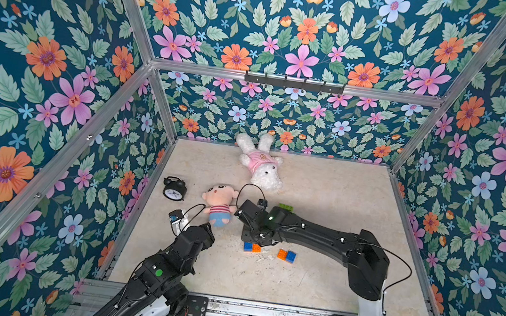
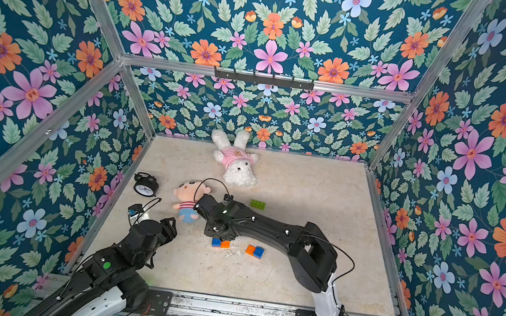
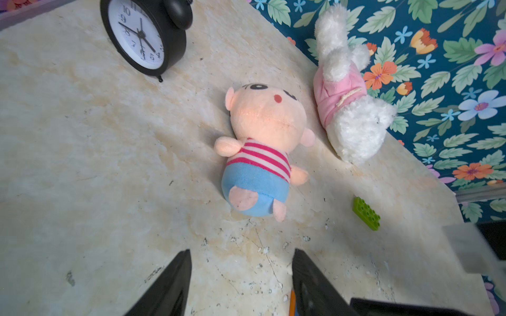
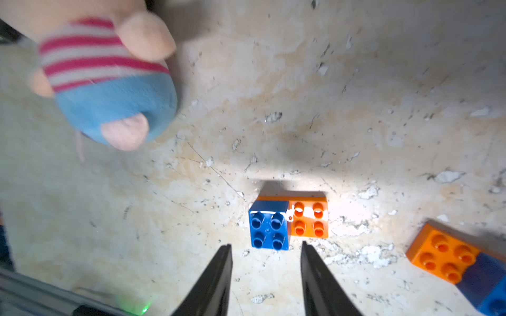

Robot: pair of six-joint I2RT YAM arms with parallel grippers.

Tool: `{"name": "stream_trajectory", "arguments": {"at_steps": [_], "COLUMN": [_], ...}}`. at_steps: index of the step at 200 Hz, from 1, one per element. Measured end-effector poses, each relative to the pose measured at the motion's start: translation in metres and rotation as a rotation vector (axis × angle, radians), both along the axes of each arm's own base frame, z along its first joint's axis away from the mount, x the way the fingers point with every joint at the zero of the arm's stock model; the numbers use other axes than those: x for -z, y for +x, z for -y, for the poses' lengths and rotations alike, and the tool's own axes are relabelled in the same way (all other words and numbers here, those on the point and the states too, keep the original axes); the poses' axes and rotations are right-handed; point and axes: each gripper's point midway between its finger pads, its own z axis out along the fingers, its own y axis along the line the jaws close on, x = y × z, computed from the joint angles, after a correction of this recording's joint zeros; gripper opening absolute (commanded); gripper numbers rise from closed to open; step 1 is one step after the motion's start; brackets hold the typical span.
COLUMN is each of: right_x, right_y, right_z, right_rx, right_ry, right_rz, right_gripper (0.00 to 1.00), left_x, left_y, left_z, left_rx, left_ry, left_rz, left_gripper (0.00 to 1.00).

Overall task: Assemble the number 5 with lego
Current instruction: Assemble the lego brick with the lego brick.

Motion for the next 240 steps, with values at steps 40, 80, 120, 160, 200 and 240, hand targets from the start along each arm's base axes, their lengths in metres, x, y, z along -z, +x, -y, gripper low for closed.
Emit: {"name": "stream_trajectory", "arguments": {"at_steps": [40, 80, 120, 160, 200, 240], "right_x": [0.011, 0.022, 0.044, 0.053, 0.060, 0.017], "right_y": [-0.012, -0.014, -0.020, -0.019, -0.022, -0.022], "right_z": [0.003, -0.018, -0.022, -0.017, -0.018, -0.017], "right_rx": [-0.042, -0.069, -0.084, -0.074, -0.076, -0.091], "right_ry": [-0.012, -0.027, -0.110, -0.156, -0.169, -0.065], "right_rz": [-0.019, -0.024, -0.049, -0.051, -0.065, -0.006], "right_gripper": [0.54, 0.54, 0.49, 0.46, 0.52, 0.58], "left_x": [-0.008, -0.019, -0.020, -0.019, -0.017, -0.013], "left_y": [0.003, -0.002, -0.006, -0.008, -0.008, -0.007], "left_z": [-0.002, -0.022, -0.030, -0.032, -0.032, -0.029], "left_rx": [-0.022, -0.118, -0.147, -0.153, -0.152, -0.128], "left_ry": [0.007, 0.004, 0.006, 0.011, 0.012, 0.031], "left_rz": [0.001, 0.042, 0.048, 0.050, 0.049, 0.032], "left_gripper": [0.66, 0.66, 0.66, 0.66, 0.66, 0.66]}}
